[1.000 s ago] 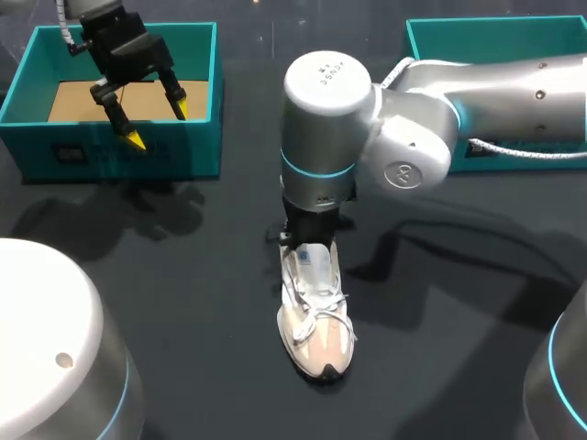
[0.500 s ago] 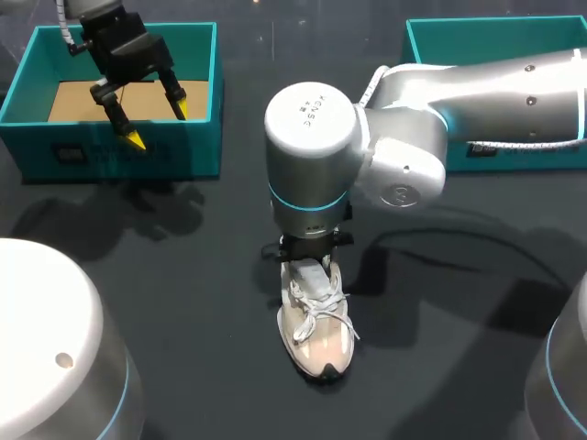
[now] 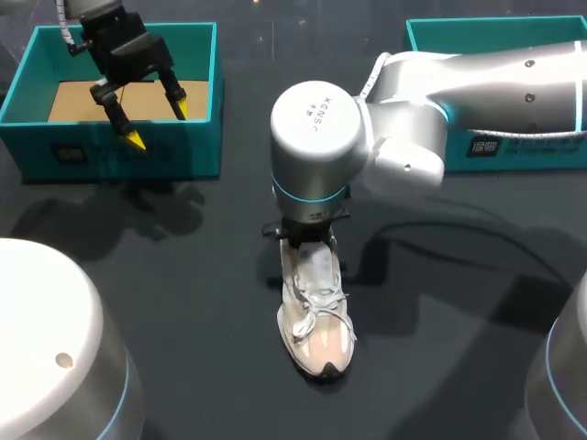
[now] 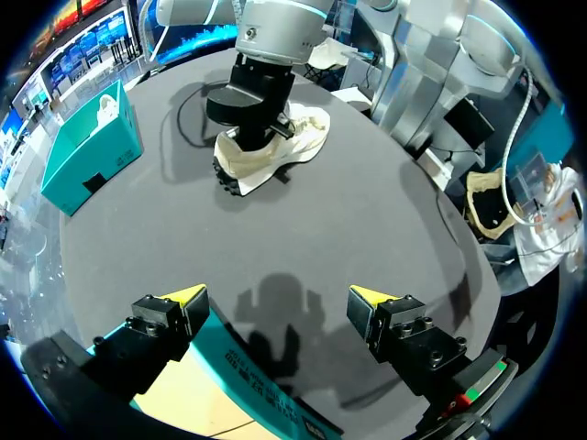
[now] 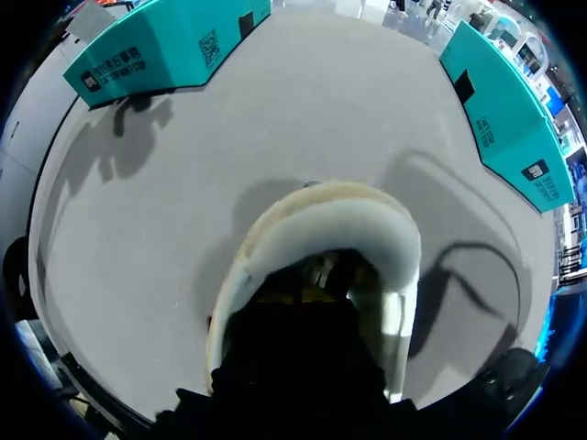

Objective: Take the shoe out of the shoebox, open the shoe tongue, remove and reinsert the insole, then place the shoe into the shoebox

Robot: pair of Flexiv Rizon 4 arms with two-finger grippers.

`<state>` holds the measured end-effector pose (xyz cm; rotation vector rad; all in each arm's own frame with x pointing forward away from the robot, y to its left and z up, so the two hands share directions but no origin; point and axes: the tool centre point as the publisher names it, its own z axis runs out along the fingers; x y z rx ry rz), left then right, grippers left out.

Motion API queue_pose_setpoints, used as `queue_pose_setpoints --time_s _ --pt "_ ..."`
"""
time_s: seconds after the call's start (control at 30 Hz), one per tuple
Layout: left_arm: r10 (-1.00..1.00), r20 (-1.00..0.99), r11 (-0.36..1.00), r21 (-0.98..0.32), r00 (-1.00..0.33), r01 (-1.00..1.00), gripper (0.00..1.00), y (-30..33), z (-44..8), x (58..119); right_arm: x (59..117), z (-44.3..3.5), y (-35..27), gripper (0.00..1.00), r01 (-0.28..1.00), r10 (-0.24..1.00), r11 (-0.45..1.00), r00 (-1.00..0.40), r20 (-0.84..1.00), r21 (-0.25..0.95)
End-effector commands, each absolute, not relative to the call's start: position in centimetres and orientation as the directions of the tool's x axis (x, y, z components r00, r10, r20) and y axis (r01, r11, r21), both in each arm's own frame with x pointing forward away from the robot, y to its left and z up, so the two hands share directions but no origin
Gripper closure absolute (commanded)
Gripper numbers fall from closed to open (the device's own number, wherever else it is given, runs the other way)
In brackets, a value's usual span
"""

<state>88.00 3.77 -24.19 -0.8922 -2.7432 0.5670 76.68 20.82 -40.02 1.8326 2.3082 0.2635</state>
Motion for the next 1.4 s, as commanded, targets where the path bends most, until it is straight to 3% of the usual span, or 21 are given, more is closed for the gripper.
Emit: queue_pose_setpoints --time_s 0.03,0.43,0.87,1.4 --pt "0.600 0.072 0.744 -0.415 -0.797 0.523 0.00 3.8 -24.2 88.0 77.7 -43.2 21.5 1.00 0.953 0.970 0.238 -0.242 -0.005 0.186" --pt "0.600 0.072 0.744 -0.415 -0.797 0.523 0.00 3.8 -24.2 88.0 71.3 -47.2 21.8 1.00 0.986 0.983 0.165 -0.166 0.072 0.020" --pt "0.600 0.072 0.744 -0.415 -0.797 0.523 0.00 3.8 -24.2 88.0 73.7 -39.1 20.9 1.00 0.968 0.984 0.175 -0.168 -0.058 0.179" --pt "0.600 0.072 0.744 -0.415 -0.797 0.523 0.00 3.8 -24.2 88.0 76.5 -36.0 20.4 1.00 0.956 0.982 0.176 -0.153 -0.113 0.234"
